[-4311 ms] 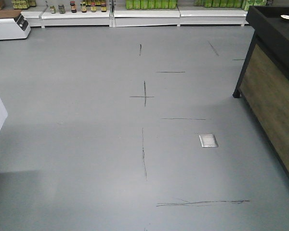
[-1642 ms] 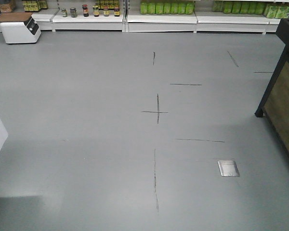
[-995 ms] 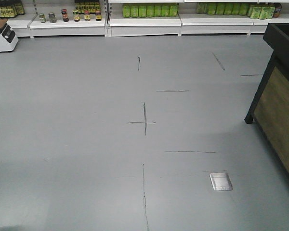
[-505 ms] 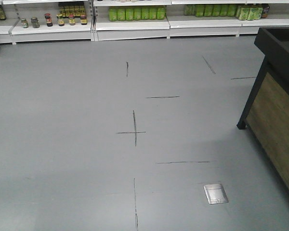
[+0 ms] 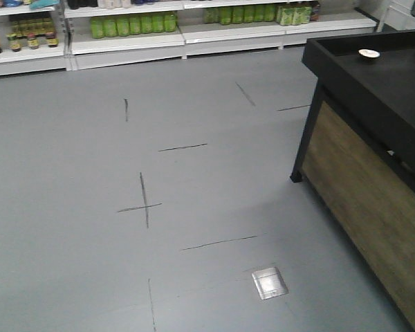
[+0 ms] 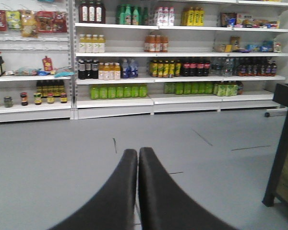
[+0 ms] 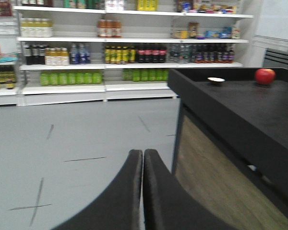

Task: Pick three apples into basket with both arms
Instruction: 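Turn the base toward the light-blue basket on the fruit table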

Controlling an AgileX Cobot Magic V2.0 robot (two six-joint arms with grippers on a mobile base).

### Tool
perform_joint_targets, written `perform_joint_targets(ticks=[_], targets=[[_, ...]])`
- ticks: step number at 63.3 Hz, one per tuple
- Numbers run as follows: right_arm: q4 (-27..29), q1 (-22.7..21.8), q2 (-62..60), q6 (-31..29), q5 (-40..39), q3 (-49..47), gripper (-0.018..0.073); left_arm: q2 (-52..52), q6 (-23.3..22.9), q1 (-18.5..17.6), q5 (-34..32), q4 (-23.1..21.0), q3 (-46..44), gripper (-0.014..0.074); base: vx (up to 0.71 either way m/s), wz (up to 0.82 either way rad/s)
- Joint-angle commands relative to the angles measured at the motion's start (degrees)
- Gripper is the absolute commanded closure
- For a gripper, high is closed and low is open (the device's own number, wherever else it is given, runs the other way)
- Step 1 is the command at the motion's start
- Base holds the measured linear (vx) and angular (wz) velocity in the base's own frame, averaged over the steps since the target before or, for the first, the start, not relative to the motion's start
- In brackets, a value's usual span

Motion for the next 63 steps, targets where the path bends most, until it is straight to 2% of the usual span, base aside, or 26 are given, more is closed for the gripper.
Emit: perform_joint_targets(ticks=[1,63], targets=[[-0.34,-0.28,-0.65,-0.51,-3.95,0.77,0.0564,-0.82,-0.09,0.08,-3.98,-0.37,1.34,0.0603,0.12,-0.46],[-0.34,-0.28,-0.65,-0.51,-4.01,0.77,0.0564,-0.82,-0.09,0.08,-3.98,-0.37,1.34,0.0603,0.12,-0.50]])
